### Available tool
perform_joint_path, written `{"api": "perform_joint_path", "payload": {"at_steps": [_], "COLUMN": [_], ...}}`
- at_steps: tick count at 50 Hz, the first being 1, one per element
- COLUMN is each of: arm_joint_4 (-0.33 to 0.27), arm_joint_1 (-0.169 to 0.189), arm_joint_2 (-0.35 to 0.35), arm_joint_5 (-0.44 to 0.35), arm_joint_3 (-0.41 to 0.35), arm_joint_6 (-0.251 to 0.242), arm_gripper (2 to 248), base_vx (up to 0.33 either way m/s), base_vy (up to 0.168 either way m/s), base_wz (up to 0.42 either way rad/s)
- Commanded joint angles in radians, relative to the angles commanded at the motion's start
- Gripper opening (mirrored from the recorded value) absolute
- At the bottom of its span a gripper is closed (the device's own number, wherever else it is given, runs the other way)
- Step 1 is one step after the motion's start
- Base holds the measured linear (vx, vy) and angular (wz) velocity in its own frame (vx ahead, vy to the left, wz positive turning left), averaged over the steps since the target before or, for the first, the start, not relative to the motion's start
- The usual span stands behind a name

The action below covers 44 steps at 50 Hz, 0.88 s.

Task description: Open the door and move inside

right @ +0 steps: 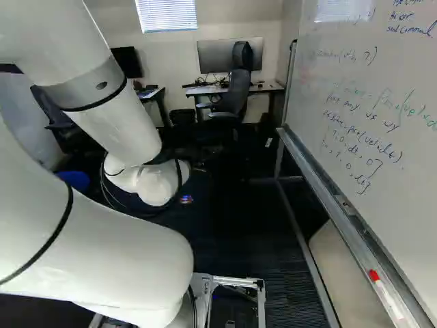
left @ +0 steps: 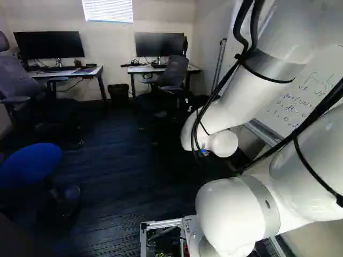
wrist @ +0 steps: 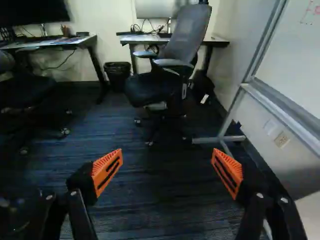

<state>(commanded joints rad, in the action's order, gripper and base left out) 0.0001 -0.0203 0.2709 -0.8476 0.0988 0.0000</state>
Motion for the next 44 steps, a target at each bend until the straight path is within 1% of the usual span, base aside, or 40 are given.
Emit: {"api": "perform_joint_path", "payload": {"at_steps": [16,44], "arm_joint_4": [0.0,0.0], "arm_joint_1": [0.019,0.02], "arm_joint_2": [0.008,0.008], "arm_joint_5": [-0.024,-0.025], "arm_joint_3": [-0.011,-0.011], "arm_joint_6": [0.0,0.0], "arm_gripper": [247,247], "base_vx": [0.0,0.0], "base_vy": [0.0,0.0], "base_wz": [0.0,0.0]}}
